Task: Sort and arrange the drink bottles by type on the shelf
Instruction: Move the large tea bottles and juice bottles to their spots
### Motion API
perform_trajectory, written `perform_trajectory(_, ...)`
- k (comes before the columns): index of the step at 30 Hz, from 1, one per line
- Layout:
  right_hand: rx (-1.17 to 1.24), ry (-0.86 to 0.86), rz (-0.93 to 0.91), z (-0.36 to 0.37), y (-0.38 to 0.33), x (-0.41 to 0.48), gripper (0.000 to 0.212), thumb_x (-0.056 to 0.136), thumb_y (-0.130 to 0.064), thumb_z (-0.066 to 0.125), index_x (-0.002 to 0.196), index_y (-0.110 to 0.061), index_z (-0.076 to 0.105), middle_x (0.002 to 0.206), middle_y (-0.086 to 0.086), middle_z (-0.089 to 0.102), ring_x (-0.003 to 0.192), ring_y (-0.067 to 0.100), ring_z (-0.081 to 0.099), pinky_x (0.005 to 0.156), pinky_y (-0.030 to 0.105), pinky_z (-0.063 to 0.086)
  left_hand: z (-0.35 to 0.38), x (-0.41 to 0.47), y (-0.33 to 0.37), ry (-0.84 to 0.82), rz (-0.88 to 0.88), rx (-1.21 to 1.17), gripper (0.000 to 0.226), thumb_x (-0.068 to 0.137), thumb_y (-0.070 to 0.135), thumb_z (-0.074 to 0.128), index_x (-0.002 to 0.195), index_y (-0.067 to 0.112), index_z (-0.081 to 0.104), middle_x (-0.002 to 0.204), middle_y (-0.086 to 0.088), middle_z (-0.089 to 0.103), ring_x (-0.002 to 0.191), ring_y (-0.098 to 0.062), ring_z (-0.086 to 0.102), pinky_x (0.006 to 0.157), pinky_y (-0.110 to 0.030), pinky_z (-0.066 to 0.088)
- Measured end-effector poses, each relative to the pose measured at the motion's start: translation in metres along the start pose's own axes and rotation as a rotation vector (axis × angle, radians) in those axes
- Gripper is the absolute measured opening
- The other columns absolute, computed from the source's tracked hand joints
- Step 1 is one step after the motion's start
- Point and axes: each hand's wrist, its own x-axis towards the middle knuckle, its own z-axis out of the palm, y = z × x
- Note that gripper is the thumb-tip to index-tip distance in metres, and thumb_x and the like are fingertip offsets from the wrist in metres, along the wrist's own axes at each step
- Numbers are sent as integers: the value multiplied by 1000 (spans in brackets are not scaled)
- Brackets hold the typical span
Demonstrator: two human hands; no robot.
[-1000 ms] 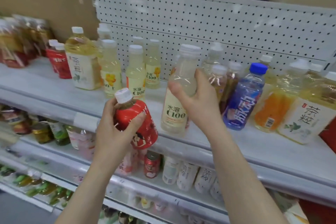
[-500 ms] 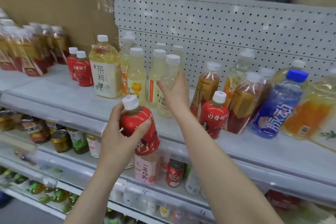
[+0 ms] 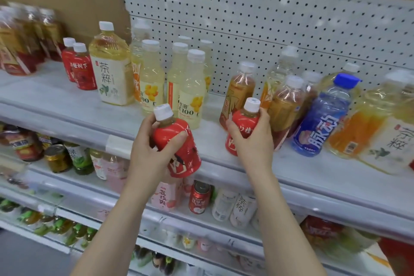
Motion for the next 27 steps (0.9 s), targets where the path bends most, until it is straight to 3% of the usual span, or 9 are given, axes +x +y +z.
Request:
perform_trajectory(5,117,-60,28,-5,3,2,74,81,-49,82,136,-33,35,116,-13,51,106,14,58,89,31,46,0,-19,-10,99,-91,-145,75,54,58,78,123,43,53,120,1,65,106,-16,67,86,-38,56)
perform_trajectory(8,255,-109,-12,-5,-13,-4,69,82,-51,79,134,-41,34,124,-12,52,110,10,59,91,26,48,-14,-35,-12,191,-131,-208,71,55,54,80,120,39,56,119,-3,67,105,-21,68,81,-35,55)
perform_trajectory(11,415,-203,-35,9,-36,-25,65,82,-49,80,132,-42,38,124,-16,56,105,-3,63,85,18,51,-41,-51,-17,322,-182,-238,76,58,49,82,128,34,56,119,-3,67,106,-23,69,83,-37,57)
perform_trajectory(14,507,-298,-13,37,-56,-57,63,75,-54,79,127,-40,46,115,-19,60,96,-11,64,83,17,54,-83,-63,-20,416,-218,-210,60,68,46,79,123,42,56,120,6,66,108,-20,68,89,-43,57)
perform_trajectory(18,550,-454,17,91,-84,-99,71,69,-58,76,131,-33,54,114,-13,65,95,-4,68,81,22,58,-151,-69,-16,482,-238,-188,52,69,43,79,116,46,56,121,5,65,108,-21,67,87,-41,56)
perform_trajectory(21,570,-538,49,140,-108,-125,66,72,-60,84,127,-40,55,114,-12,66,99,5,70,91,41,61,-203,-70,-11,499,-221,-172,48,67,40,77,111,47,60,114,8,69,101,-18,70,75,-32,57)
perform_trajectory(25,594,-583,26,197,-147,-151,67,63,-67,79,123,-48,54,115,-17,65,101,4,68,94,43,59,-269,-68,-8,528,-232,-113,82,58,48,89,133,37,56,124,1,67,107,-22,69,80,-37,57)
perform_trajectory(27,598,-613,15,220,-164,-159,66,64,-67,81,122,-51,53,116,-18,63,104,5,67,95,44,59,-294,-62,-7,535,-221,-98,80,57,49,90,130,38,58,121,2,68,105,-22,70,81,-38,58)
